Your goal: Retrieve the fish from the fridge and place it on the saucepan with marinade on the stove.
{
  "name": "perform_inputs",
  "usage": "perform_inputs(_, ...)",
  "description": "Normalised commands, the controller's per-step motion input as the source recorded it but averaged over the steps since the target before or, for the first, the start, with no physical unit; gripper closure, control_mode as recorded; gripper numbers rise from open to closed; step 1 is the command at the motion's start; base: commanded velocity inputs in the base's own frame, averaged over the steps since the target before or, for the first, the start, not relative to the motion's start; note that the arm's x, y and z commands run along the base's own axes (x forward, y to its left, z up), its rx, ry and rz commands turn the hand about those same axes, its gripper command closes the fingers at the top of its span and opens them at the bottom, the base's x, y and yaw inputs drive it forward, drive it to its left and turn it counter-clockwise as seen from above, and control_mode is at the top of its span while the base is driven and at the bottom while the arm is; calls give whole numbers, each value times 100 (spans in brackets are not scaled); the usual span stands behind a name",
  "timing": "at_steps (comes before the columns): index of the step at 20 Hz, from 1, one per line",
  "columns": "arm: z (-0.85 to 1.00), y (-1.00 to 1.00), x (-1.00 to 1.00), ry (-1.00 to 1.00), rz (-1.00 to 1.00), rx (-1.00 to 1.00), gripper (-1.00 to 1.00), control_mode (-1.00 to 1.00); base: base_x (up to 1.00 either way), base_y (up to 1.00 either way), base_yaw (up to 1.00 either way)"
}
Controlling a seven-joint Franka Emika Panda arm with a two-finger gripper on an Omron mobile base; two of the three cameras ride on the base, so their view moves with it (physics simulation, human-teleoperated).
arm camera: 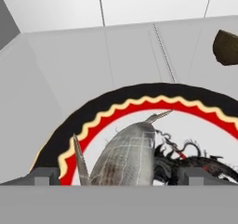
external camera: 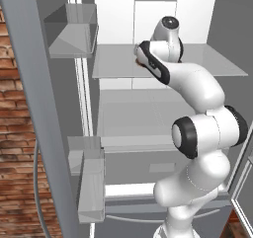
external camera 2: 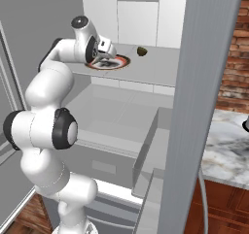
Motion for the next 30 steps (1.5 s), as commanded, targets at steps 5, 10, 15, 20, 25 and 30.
perform_inputs(5,-8,0,0,0,0,0,-100,-100,0,0,0)
perform_inputs(10,-9,0,2,0,0,0,-100,-100,0,0,0)
perform_inputs(15,-11,0,7,0,0,0,-100,-100,0,0,0)
perform_inputs(20,-11,0,11,0,0,0,-100,-100,0,0,0)
perform_inputs(25,-9,0,8,0,0,0,100,-100,0,0,0)
perform_inputs(30,-7,0,1,0,0,0,100,-100,0,0,0)
